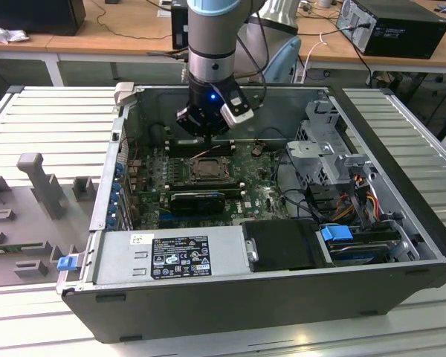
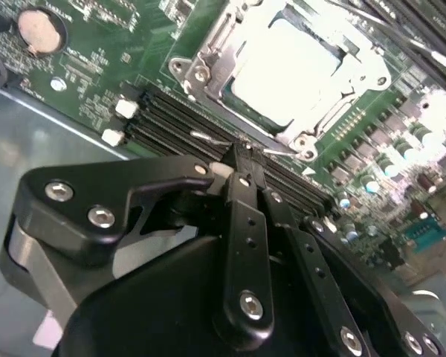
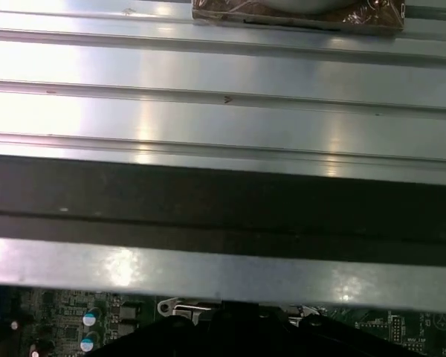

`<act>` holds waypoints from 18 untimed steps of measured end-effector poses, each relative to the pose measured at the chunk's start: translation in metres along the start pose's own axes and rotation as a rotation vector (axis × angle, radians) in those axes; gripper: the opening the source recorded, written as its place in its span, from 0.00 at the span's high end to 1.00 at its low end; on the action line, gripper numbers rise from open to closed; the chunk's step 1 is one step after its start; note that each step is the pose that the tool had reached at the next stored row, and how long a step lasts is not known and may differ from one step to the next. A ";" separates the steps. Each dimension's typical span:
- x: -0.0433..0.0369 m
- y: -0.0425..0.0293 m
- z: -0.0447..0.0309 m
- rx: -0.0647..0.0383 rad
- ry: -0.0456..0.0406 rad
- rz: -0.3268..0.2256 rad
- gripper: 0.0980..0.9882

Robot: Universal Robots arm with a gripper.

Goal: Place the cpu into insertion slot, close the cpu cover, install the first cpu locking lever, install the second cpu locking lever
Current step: 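Install the first cpu locking lever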

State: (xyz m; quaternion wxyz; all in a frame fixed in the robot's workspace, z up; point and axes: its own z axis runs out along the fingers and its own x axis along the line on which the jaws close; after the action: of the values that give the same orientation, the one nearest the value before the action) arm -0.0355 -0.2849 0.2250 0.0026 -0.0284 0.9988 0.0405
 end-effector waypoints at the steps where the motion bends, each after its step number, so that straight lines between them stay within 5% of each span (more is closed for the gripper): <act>1: -0.0012 0.0002 0.0002 0.000 0.0000 0.000 0.99; 18: -0.0158 0.0000 0.0159 0.001 0.0000 -0.004 0.99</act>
State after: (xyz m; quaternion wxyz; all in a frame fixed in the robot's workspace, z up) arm -0.0197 -0.2827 0.2092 0.0027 -0.0302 0.9987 0.0399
